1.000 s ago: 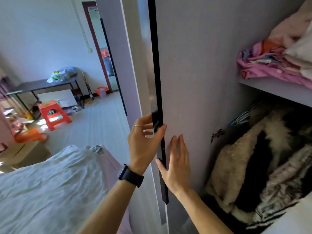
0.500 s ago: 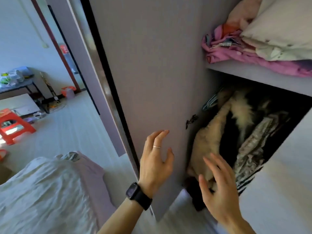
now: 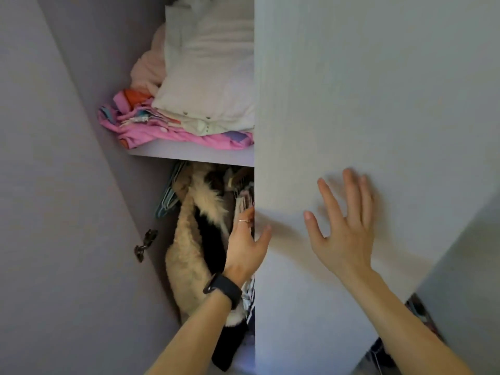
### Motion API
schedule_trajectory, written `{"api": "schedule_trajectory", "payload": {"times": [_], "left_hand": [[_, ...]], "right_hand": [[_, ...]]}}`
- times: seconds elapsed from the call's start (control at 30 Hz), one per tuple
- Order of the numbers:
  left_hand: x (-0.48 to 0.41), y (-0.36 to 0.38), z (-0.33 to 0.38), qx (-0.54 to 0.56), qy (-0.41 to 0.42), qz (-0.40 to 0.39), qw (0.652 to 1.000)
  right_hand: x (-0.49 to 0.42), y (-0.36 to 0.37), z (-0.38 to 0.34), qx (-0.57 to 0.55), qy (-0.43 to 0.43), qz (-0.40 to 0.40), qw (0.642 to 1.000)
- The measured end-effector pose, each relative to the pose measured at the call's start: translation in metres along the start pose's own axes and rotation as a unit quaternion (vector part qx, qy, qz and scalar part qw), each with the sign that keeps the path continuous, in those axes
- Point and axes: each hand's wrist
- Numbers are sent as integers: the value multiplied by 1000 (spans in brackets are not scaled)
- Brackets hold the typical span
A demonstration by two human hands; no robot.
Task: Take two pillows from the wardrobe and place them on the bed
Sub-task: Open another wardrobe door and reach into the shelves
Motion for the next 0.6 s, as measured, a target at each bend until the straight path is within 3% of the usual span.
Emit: {"api": "schedule_trajectory", "payload": {"times": [0.27,0.43,0.6], "left_hand": [[-26,-5,-16,39,-39,-12,998],[-25,-16,-13,122,-71,-28,990],[-5,-42,1,143,-70,-85,984]], "right_hand": [[32,62,19,160,-8,6,987],[35,50,12,167,-6,-5,986],[56,30,-19,130,72,-30,988]]}}
Point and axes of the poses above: each hand's wrist, its own x-axis away from the middle knuckle, its own y-axis out of the palm, z = x × y, and after that the axes turned 12 degrees about x, right-handed
